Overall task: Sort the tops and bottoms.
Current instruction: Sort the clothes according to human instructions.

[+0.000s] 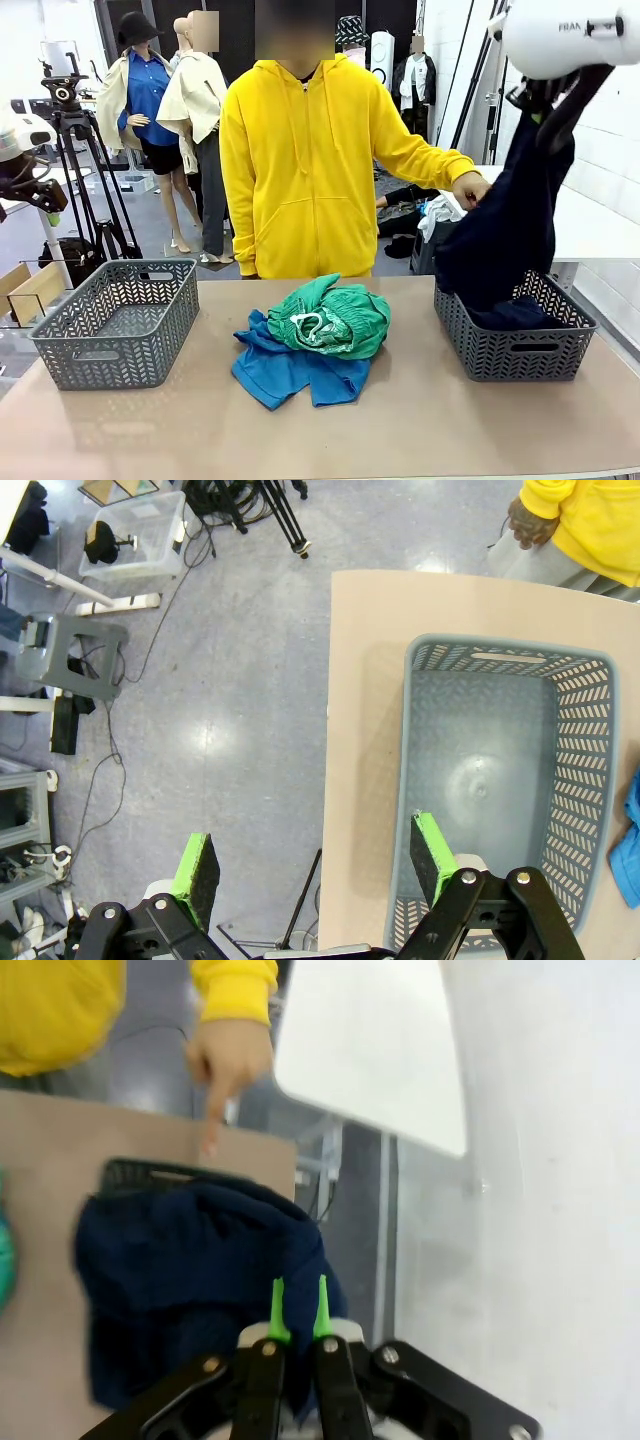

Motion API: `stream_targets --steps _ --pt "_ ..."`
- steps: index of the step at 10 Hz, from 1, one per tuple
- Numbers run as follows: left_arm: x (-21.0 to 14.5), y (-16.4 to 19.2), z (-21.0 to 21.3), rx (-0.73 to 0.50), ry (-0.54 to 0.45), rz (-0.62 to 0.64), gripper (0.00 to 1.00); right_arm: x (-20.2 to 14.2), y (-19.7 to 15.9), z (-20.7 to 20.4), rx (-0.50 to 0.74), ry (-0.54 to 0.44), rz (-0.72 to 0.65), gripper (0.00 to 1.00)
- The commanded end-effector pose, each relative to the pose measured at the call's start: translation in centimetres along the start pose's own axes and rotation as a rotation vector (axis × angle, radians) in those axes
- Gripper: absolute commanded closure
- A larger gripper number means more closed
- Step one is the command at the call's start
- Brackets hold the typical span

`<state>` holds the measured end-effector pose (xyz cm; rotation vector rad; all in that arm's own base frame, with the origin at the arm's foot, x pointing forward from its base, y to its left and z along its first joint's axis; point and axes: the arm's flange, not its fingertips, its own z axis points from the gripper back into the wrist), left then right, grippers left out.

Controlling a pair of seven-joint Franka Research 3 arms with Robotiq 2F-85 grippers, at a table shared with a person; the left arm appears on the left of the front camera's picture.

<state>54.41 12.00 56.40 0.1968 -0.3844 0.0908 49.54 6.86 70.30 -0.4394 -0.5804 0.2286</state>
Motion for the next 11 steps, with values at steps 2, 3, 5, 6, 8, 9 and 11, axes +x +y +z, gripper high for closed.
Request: stream_targets --steps 2,3,5,6,8,9,11 --pt "0.0 0.1 0.1 0.011 0.006 -0.015 0.00 -3.8 1.2 -3.9 0.021 0.060 -0.083 1.00" --pt "0.0 0.1 0.1 0.011 0.006 -0.015 0.00 -4.9 2.4 -5.4 0.071 0.086 -0.089 1.00" --pt "0.0 0.1 0.1 0.011 0.006 -0.015 0.00 -6.6 4.3 -8.2 0.120 0.131 -0.104 1.00" --pt "0.0 0.1 0.1 0.011 0.006 -0.015 0.00 -7.7 5.7 -9.5 0.175 0.126 -0.137 1.00" --pt "0.0 0.1 0.1 0.011 0.006 -0.015 0.00 -9.7 8.5 -12.5 0.231 0.218 -0.130 1.00" --pt "0.0 0.1 0.1 0.011 0.006 -0.015 0.00 -10.4 9.4 -13.4 0.241 0.251 -0.115 1.00" --pt "0.0 0.1 0.1 0.011 0.006 -0.015 0.00 -11.3 10.9 -15.6 0.303 0.244 -0.094 1.00"
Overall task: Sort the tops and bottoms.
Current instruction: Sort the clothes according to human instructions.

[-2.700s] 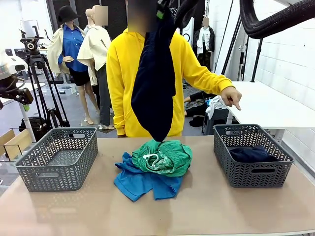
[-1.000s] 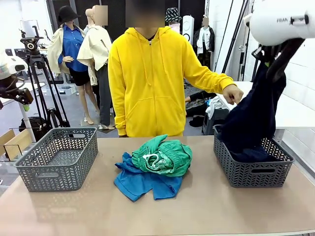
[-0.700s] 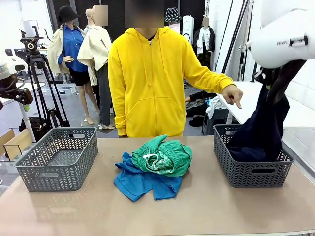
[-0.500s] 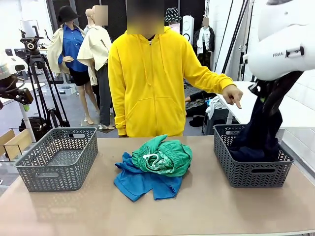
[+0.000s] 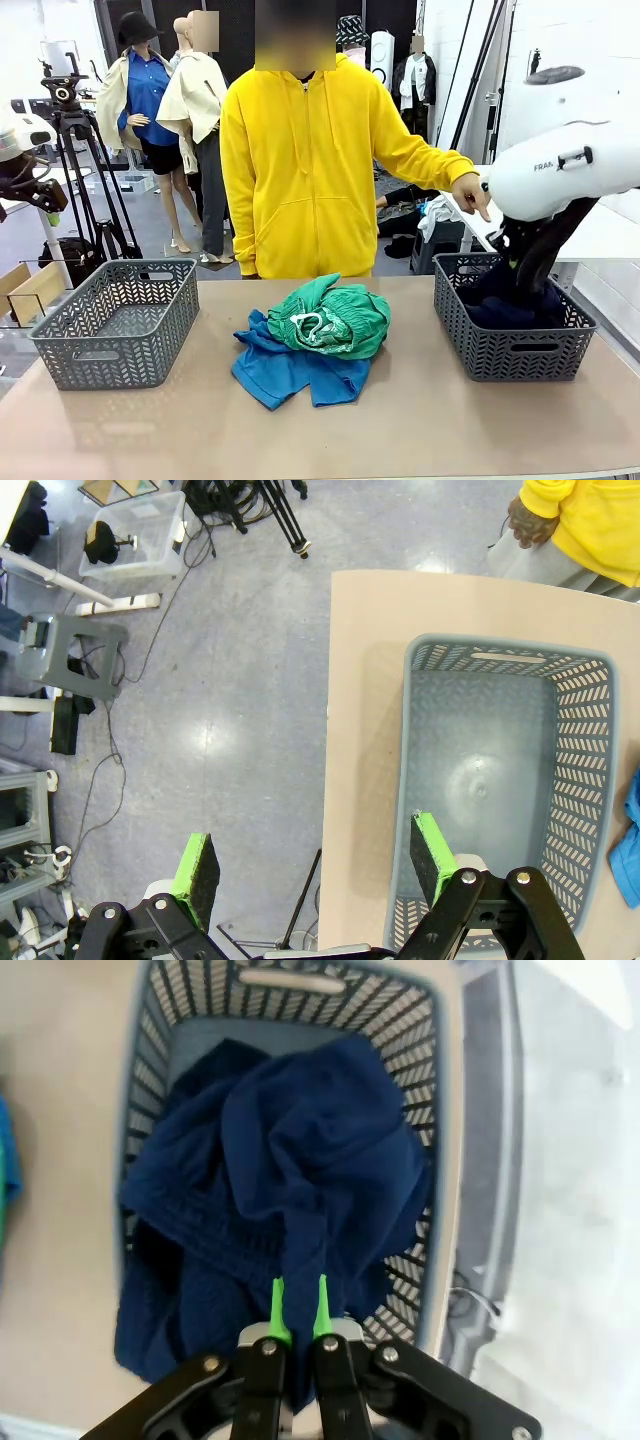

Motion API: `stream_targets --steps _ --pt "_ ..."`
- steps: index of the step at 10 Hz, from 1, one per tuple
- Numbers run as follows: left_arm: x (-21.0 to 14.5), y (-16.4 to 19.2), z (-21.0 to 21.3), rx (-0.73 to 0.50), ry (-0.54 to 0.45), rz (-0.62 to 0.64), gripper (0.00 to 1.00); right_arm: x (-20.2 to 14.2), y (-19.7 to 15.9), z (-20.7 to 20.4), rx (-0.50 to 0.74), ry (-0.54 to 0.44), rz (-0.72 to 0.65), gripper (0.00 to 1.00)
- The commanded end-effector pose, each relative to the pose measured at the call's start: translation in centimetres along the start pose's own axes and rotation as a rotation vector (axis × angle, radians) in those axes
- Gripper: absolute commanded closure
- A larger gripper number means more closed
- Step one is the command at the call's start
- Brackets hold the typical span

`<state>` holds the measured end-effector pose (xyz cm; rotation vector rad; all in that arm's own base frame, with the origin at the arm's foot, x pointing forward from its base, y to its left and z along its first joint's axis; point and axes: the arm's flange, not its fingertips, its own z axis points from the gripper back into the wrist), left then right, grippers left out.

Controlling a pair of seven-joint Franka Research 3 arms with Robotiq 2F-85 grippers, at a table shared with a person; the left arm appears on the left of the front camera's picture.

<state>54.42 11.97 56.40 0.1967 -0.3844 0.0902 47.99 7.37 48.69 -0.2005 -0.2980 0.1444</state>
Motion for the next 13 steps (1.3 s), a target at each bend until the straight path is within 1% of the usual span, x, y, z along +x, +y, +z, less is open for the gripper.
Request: stream_targets --steps 1,3,4,8,9,11,13 --pt "0.0 0.1 0.1 0.011 0.006 -0.014 0.00 0.2 0.3 -1.5 0.076 -0.018 0.010 1.00" --pt "0.0 0.1 0.1 0.011 0.006 -0.014 0.00 -0.3 0.2 -3.0 0.068 0.009 -0.013 1.00" --pt "0.0 0.1 0.1 0.011 0.006 -0.014 0.00 -0.3 -0.3 -3.2 0.063 0.024 -0.040 0.85" --pt "0.0 0.1 0.1 0.011 0.006 -0.014 0.00 0.1 -1.4 -1.7 0.056 -0.012 -0.059 0.09" --pt "0.0 0.1 0.1 0.011 0.006 -0.014 0.00 0.2 -1.8 -0.9 0.055 -0.032 -0.067 0.00" --pt "0.0 0.1 0.1 0.011 0.006 -0.014 0.00 0.4 -2.6 0.5 0.032 -0.055 -0.074 0.00" --pt "0.0 0.1 0.1 0.011 0.006 -0.014 0.00 0.8 -3.6 2.9 0.006 -0.104 -0.090 0.00"
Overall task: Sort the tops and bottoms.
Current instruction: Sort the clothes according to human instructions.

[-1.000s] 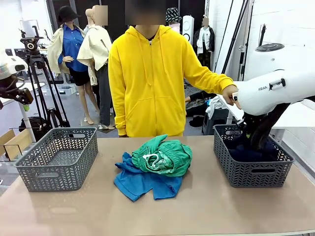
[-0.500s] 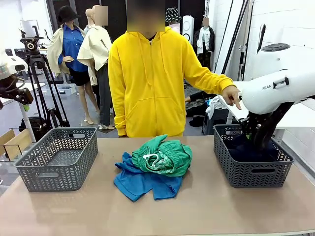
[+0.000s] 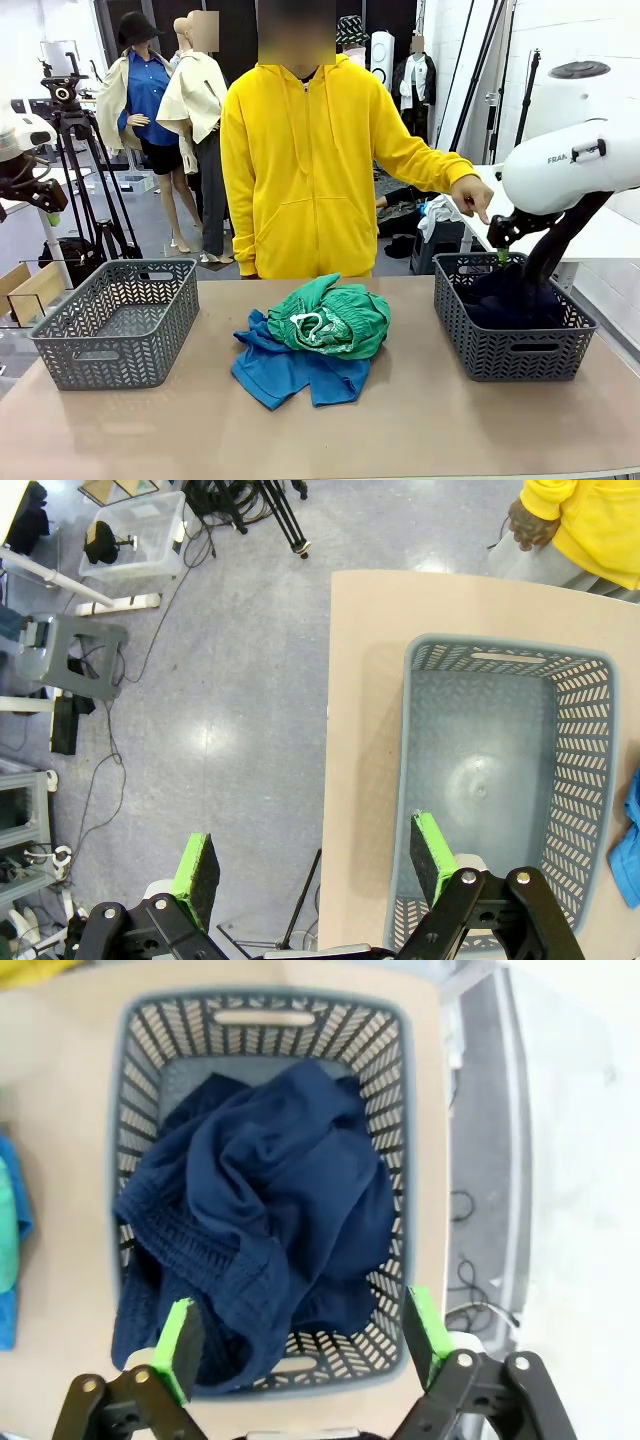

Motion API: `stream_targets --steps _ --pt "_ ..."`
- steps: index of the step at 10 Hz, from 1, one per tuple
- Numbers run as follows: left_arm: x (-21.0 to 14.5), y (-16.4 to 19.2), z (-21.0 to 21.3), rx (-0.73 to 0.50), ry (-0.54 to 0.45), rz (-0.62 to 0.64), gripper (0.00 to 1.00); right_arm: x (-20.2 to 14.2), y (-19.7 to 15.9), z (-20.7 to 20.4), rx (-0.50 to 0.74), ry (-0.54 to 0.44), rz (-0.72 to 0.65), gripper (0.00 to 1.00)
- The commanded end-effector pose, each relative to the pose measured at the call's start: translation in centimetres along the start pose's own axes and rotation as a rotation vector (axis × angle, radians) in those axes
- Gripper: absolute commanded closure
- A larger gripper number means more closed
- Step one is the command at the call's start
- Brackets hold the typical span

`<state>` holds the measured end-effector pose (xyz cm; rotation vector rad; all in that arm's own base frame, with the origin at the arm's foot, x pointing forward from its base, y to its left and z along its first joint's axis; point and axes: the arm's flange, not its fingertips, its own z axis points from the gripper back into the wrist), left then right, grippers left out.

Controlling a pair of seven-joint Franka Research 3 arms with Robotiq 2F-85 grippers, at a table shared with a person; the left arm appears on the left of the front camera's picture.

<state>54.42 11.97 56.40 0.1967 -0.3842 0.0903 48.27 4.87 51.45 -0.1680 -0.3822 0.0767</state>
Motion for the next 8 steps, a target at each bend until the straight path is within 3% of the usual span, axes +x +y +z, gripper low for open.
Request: stream_targets --steps 1,4,8 --pt "0.0 0.1 0.1 0.011 0.005 -0.014 0.00 0.7 -1.2 2.1 -0.006 -0.050 -0.020 0.00" --pt "0.0 0.1 0.1 0.011 0.005 -0.014 0.00 0.4 -5.0 6.1 0.013 -0.153 -0.091 0.00" --pt "0.0 0.1 0.1 0.011 0.005 -0.014 0.00 -1.8 -10.9 8.2 -0.055 -0.200 -0.258 0.00"
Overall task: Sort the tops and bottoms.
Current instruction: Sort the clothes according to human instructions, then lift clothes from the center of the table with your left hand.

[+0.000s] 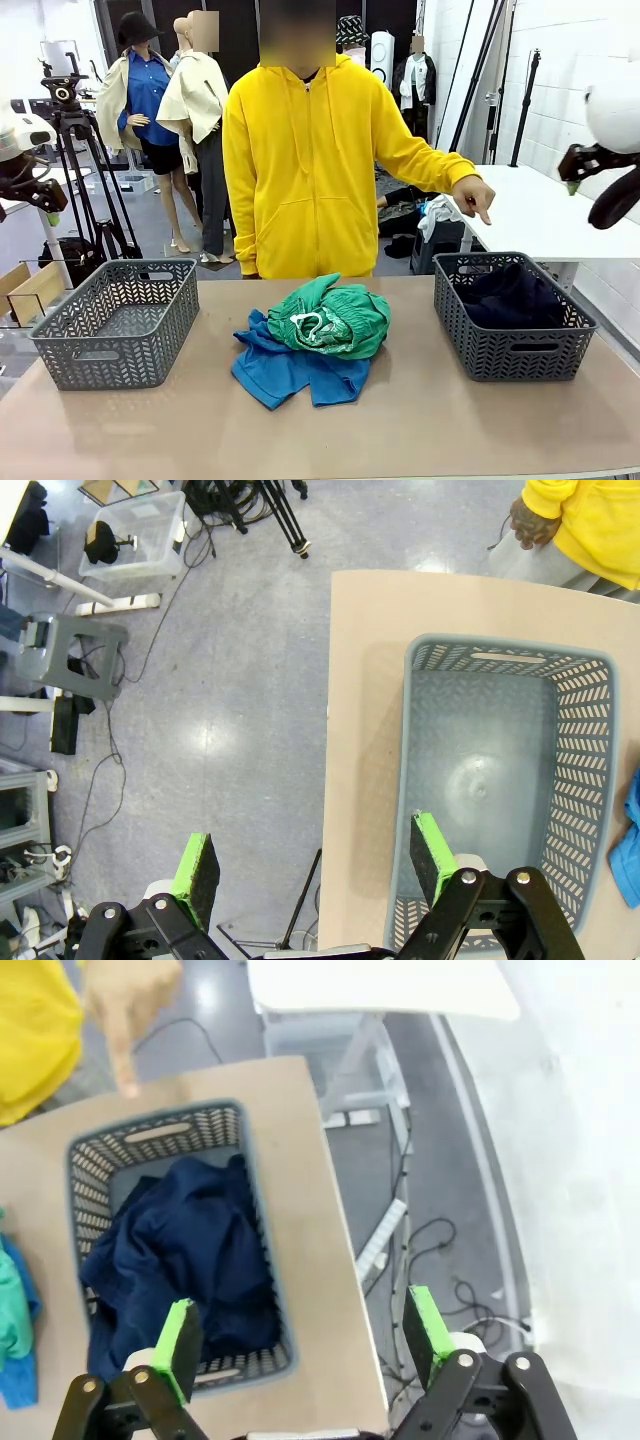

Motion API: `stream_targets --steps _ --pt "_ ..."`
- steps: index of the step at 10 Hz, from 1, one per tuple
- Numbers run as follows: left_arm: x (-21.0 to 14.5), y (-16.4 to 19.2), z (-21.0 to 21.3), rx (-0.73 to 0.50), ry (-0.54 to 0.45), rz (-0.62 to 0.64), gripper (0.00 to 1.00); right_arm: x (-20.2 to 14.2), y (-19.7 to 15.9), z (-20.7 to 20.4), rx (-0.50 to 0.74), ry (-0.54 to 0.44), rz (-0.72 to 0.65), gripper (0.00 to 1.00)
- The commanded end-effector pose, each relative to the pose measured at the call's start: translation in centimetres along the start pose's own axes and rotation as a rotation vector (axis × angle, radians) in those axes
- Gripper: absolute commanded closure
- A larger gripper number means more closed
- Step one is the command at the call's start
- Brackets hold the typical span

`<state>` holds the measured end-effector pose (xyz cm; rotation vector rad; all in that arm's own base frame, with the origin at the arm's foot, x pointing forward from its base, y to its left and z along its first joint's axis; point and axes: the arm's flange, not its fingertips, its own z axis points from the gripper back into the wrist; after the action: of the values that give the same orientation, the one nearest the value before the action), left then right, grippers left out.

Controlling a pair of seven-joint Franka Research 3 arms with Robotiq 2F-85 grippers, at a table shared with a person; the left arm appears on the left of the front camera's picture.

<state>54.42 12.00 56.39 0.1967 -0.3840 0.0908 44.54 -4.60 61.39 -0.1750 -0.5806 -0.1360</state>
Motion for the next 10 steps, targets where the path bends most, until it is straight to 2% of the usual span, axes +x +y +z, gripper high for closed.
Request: stream_targets --steps 1,4,5,10 --pt "0.0 0.1 0.1 0.011 0.005 -0.015 0.00 -1.6 -1.6 -0.7 -0.029 -0.005 -0.064 0.00" --pt "0.0 0.1 0.1 0.011 0.005 -0.015 0.00 -3.8 -5.5 -2.2 -0.076 0.054 -0.194 0.00" --pt "0.0 0.1 0.1 0.011 0.005 -0.015 0.00 -1.7 -4.5 -0.8 -0.042 0.026 -0.095 0.00" --pt "0.0 0.1 0.1 0.011 0.005 -0.015 0.00 -1.7 -4.5 -0.8 -0.042 0.026 -0.095 0.00"
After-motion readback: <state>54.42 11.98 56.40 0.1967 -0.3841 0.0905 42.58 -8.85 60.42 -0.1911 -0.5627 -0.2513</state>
